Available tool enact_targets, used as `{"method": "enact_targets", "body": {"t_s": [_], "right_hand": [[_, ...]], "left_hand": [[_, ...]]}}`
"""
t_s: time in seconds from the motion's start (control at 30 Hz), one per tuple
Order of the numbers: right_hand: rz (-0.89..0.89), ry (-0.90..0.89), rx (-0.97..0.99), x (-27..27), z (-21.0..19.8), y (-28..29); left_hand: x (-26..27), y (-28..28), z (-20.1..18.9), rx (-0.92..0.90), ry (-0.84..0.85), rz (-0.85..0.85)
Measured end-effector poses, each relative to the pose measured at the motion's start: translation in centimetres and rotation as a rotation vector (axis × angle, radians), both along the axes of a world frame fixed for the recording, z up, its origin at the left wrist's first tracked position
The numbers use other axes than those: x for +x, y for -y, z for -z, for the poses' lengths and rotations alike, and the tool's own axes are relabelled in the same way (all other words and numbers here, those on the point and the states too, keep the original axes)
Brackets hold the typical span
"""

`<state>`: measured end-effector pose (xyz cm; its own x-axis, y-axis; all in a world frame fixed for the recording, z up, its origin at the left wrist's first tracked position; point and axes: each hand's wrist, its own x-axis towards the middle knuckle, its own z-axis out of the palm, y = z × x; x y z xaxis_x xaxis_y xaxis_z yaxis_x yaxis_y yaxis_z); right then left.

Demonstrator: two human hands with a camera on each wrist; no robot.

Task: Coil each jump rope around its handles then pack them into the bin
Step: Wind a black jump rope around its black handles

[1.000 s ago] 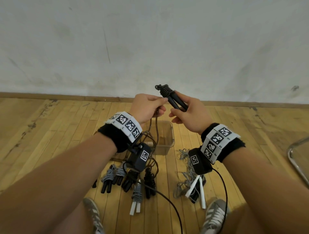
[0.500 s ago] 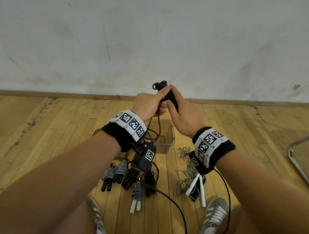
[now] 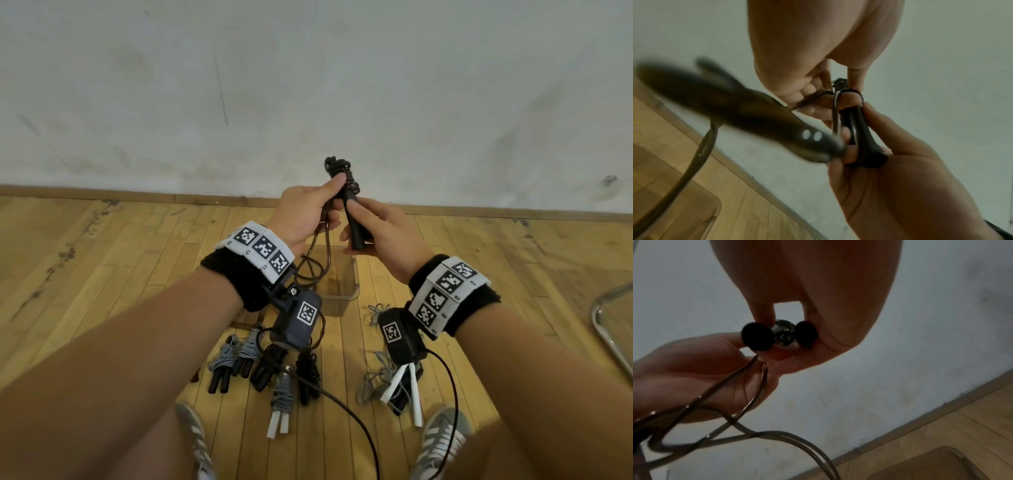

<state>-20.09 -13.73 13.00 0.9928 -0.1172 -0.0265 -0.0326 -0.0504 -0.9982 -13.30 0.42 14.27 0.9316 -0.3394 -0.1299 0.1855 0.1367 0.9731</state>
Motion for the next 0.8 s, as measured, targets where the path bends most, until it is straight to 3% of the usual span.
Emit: {"method": "enact_targets", "body": {"t_s": [0.23, 0.37, 0.5, 0.6, 0.8], "right_hand": [[0.079, 0.121, -0.174, -0.1, -0.1, 0.4], [0.151, 0.152, -0.449, 0.1, 0.1, 0.9], [0.258, 0.180, -0.758, 0.7, 1.0, 1.5], [0.282, 0.224, -0.882, 1.1, 1.3, 1.9], [0.308, 0.225, -0.928, 1.0, 1.3, 2.1]], "left_hand": [[0.5, -0.9, 0.2, 0.102, 0.048, 0.027], [0.6, -0.9, 0.6, 0.197, 0.084, 0.014], [0.1, -0.4, 0.9, 0.338, 0.233, -0.026], [-0.1, -0.2, 0.9, 0.330, 0.253, -0.036], [-0.5, 0.5, 1.1, 0.222, 0.161, -0.035]]}}
